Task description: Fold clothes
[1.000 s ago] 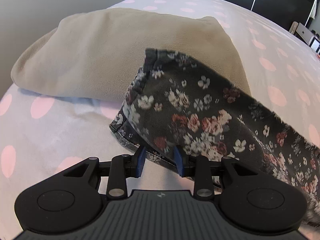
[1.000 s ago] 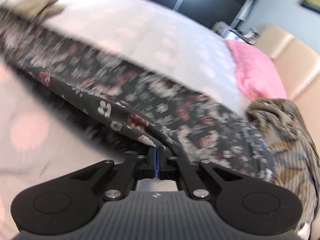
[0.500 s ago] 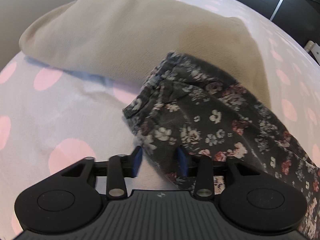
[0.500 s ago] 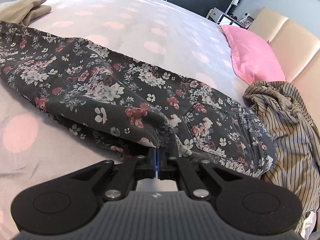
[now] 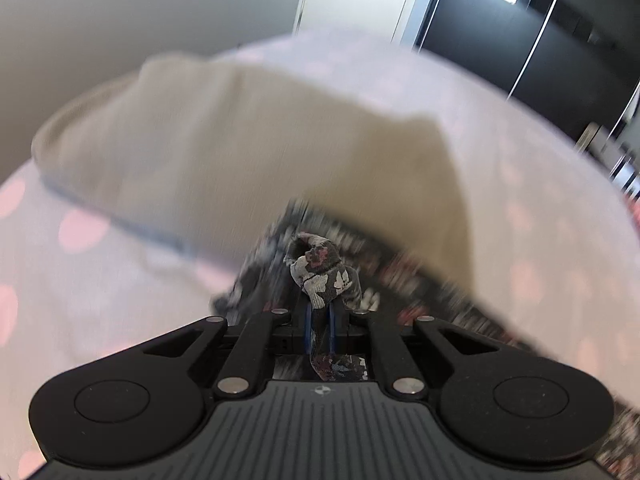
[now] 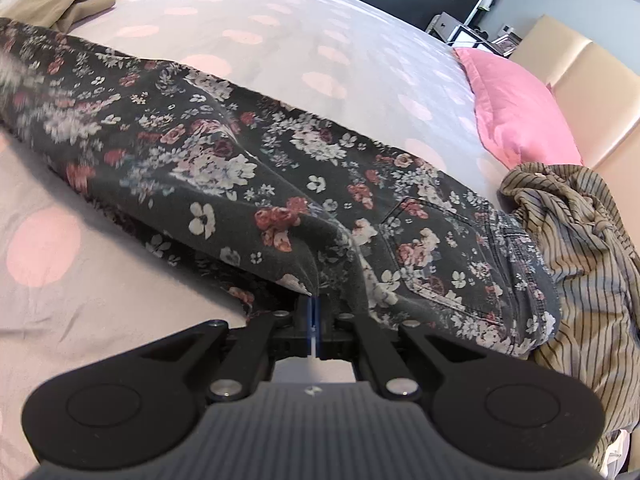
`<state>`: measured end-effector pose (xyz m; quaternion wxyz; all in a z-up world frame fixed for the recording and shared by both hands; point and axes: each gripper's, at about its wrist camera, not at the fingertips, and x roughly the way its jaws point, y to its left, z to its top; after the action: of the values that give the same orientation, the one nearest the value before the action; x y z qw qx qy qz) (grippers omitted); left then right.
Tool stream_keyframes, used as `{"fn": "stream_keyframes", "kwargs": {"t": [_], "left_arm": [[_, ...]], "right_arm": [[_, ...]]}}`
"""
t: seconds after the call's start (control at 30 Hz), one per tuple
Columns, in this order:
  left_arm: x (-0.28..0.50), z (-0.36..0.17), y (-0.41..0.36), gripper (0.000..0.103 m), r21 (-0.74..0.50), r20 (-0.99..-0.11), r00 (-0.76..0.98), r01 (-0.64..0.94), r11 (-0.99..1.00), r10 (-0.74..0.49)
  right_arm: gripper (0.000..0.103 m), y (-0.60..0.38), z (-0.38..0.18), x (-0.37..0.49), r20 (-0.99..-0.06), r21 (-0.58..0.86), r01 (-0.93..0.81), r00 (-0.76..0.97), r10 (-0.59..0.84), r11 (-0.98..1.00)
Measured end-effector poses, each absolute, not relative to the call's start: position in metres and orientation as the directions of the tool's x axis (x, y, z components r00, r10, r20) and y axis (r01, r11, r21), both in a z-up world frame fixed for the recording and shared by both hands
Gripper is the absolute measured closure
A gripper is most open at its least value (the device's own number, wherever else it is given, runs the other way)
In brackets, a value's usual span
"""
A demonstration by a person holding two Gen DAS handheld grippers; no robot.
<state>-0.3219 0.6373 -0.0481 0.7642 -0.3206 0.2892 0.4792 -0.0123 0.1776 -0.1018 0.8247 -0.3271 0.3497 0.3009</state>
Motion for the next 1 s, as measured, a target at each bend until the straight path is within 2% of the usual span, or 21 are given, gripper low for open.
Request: {"fn": "stream_keyframes", "kwargs": {"t": [0.13,0.4,0.47,0.53,0.67,0.73,0.83,1.0], "left_arm": [[-0.323,-0.032,0.646,0.097,-0.213,-0.708,0.385,-0.916,0.341,0.592],[-0.313,-0.067,0.654,0.097,-0.106,-0.781,0.289,-0.935,0.338,0.553],[-0.314,-0.075,0.654,0.093,-0.096,-0.794,0.277,-0.936,0.339,0.541],[-0.318,-0.079,0.654,0.084,-0.085,-0.802,0.260,-0.941,0.329,0.538],[-0.324,-0.085,0.655,0.079,-0.069,-0.824,0.229,-0.949,0.309,0.519],[-0.329,-0.090,0.655,0.072,-0.067,-0.835,0.215,-0.953,0.295,0.506],[-0.337,-0.097,0.657,0.063,-0.095,-0.849,0.217,-0.960,0.264,0.482],[-0.354,-0.115,0.666,0.058,-0.236,-0.865,0.270,-0.963,0.133,0.423]], "right_arm": [[0.102,0.181,-0.109,-0.021,-0.789,-0.302,-0.766,0.535,0.302,0.568],[0.101,0.187,-0.129,-0.029,-0.811,-0.335,-0.796,0.517,0.276,0.504],[0.101,0.187,-0.129,-0.028,-0.814,-0.330,-0.795,0.513,0.274,0.509],[0.100,0.187,-0.129,-0.029,-0.815,-0.331,-0.796,0.512,0.272,0.507],[0.098,0.187,-0.126,-0.029,-0.819,-0.320,-0.797,0.504,0.272,0.512],[0.097,0.188,-0.126,-0.028,-0.821,-0.314,-0.796,0.501,0.273,0.518],[0.097,0.186,-0.125,-0.028,-0.822,-0.310,-0.795,0.500,0.274,0.521],[0.097,0.185,-0.124,-0.028,-0.820,-0.309,-0.795,0.501,0.277,0.521]]}}
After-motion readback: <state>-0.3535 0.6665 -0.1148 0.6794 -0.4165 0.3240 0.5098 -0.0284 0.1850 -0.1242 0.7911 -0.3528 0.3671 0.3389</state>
